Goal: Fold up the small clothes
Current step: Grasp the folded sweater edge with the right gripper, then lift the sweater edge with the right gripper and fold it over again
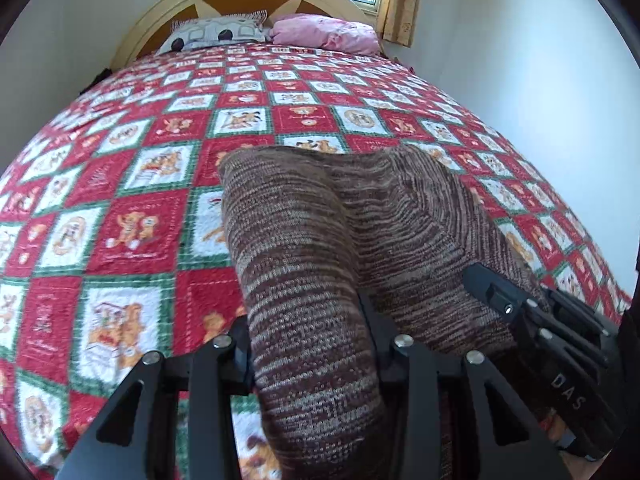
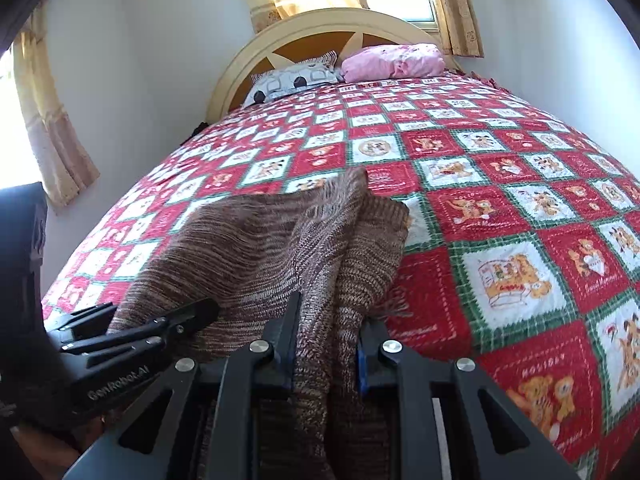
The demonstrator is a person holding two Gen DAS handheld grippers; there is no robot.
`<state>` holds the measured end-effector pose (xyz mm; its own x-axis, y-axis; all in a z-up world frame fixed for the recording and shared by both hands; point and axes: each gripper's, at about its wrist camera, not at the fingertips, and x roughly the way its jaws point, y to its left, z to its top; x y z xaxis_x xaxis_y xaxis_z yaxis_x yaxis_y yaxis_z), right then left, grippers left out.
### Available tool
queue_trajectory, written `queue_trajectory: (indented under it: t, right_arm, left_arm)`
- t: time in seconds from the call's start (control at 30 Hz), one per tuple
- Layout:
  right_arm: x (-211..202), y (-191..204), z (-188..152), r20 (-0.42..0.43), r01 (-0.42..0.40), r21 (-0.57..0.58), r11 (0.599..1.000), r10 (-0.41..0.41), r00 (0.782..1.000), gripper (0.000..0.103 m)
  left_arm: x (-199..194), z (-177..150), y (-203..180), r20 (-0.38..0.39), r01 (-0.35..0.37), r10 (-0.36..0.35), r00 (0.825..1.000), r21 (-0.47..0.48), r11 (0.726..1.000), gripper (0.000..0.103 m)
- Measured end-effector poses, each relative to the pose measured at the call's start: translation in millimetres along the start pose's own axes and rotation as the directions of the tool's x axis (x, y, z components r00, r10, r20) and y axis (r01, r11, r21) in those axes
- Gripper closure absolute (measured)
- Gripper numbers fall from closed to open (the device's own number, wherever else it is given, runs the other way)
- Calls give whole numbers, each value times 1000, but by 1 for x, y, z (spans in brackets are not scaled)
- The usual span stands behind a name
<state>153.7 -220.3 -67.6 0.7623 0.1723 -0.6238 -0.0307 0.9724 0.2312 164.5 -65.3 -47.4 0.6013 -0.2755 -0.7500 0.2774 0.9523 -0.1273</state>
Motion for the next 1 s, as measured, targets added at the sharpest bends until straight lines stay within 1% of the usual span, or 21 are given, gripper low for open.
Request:
queue_trajectory:
  t: [0.13, 0.3, 0.5, 0.7, 0.8, 0.9, 1.0]
  right_arm:
    - [-12, 8, -4, 8, -21, 8, 1000, 21, 1000, 81]
    - [-26, 19, -11, 14, -60, 26, 998, 60, 998, 81]
    - [-36, 38, -14, 18, -89, 11, 996, 89, 996, 81]
    - [-46, 70, -9, 41, -116, -59, 992, 118, 992, 82]
    - [-46, 90, -3, 44, -137, -97, 986, 141, 989, 81]
    - [-42, 115, 6, 45, -169, -141, 975, 176, 983, 81]
    - [-35, 146, 16, 56, -215, -199, 956, 230, 971, 81]
  left_arm:
    - [-10, -5, 7, -7, 12, -12, 1000, -18, 1000, 62]
    - [-23, -11, 13, -7, 13, -13, 1000, -18, 1000, 62]
    - [-35, -19, 26, -16, 20, -21, 1000, -48, 999, 63]
    - [-51, -22, 45, 8, 20, -20, 1000, -83, 996, 63]
    - [-59, -21, 57, 28, -1, 4, 1000, -96, 995, 63]
    - [-69, -20, 78, 47, -17, 23, 999, -130, 991, 63]
    - [-79, -15, 102, 73, -50, 63, 995, -163, 985, 63]
